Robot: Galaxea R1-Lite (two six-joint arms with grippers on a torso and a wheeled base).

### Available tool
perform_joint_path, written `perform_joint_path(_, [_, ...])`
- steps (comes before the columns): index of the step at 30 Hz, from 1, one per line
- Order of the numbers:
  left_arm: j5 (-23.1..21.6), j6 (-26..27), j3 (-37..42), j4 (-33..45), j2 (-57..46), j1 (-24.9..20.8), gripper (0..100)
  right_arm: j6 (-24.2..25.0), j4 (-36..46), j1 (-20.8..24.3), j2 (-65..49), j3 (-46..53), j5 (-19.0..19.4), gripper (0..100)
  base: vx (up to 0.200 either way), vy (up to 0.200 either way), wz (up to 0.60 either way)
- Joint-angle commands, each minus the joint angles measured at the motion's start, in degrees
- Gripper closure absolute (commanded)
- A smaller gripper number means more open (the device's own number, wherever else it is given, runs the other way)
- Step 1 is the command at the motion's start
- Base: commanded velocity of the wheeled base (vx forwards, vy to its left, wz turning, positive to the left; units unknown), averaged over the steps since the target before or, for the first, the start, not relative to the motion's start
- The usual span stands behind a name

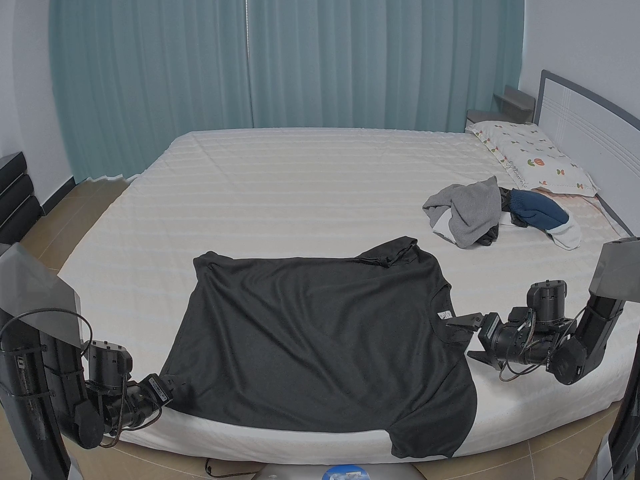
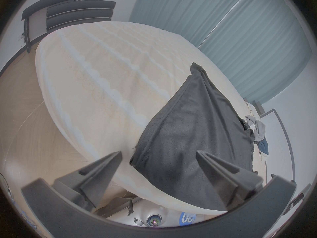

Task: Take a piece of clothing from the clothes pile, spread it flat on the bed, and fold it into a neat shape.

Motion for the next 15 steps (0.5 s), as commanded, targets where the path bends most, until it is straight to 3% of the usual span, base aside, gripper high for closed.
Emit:
perform_joint_path(1, [0.6,0.04,0.87,-0.57,2.98,0.27,100,-4.81,0.18,-0.46,-1.58,3.59,-0.08,0,0.0,0.0,0.0])
perform_joint_path(8, [1.04,1.18,0.87,8.49,-1.59,0.09,100,-12.98,5.45,-0.46,-1.66,4.64,-3.6,0,0.0,0.0,0.0])
perform_joint_path(15, [1.04,4.0,0.87,16.04,-6.42,0.18,100,-24.41,5.8,-0.46,-0.34,9.21,-3.34,0,0.0,0.0,0.0])
